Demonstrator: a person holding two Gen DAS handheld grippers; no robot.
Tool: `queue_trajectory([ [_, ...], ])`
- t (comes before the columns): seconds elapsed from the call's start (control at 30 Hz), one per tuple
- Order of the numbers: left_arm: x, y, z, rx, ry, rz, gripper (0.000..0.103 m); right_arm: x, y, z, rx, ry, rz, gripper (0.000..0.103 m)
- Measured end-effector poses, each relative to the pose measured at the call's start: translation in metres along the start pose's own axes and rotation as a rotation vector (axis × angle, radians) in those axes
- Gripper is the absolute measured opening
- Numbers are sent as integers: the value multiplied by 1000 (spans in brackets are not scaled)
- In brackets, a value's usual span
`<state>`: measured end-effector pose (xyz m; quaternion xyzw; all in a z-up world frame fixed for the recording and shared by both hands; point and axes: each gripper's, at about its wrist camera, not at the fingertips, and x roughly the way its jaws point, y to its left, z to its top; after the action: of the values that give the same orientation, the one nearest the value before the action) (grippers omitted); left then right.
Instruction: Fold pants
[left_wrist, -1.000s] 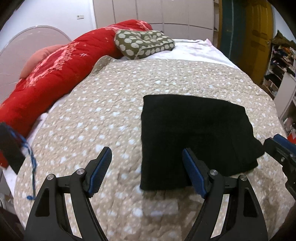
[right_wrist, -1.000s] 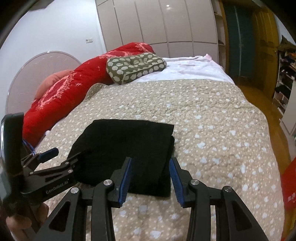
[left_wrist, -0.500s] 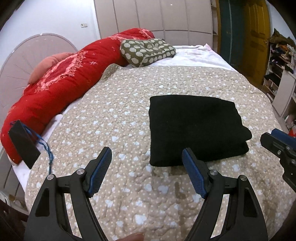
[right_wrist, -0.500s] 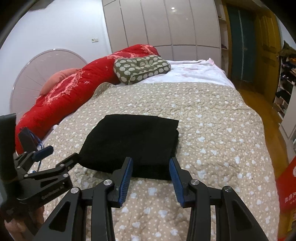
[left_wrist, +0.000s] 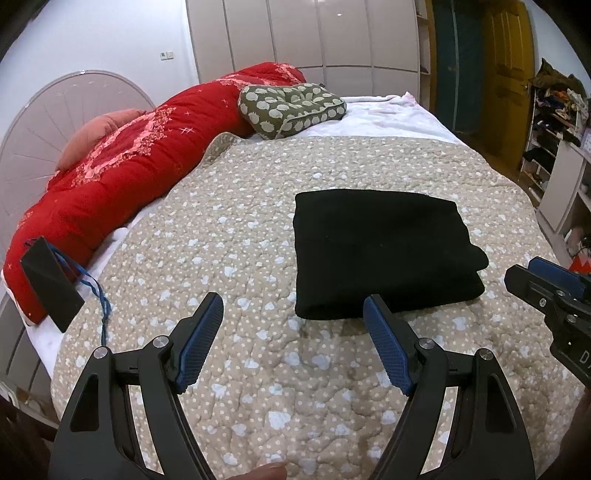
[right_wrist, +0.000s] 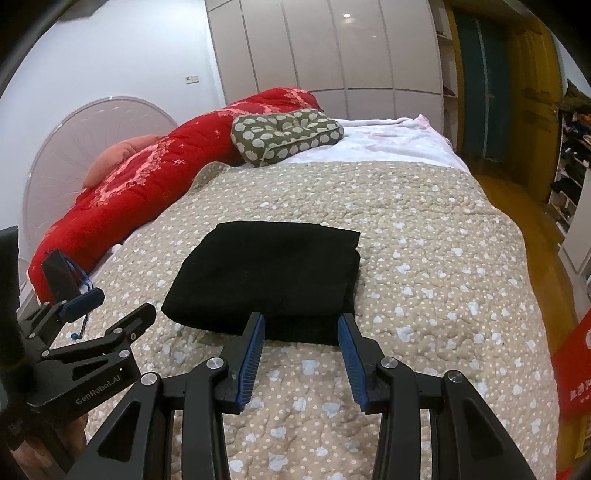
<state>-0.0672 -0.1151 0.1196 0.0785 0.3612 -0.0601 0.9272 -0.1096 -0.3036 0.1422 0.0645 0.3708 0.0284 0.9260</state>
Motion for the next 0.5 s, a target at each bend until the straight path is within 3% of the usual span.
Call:
queue_trajectory([
  [0.5,0,-1,-2,-10,5,-14,79,3,7,-3,0,7,12,40],
])
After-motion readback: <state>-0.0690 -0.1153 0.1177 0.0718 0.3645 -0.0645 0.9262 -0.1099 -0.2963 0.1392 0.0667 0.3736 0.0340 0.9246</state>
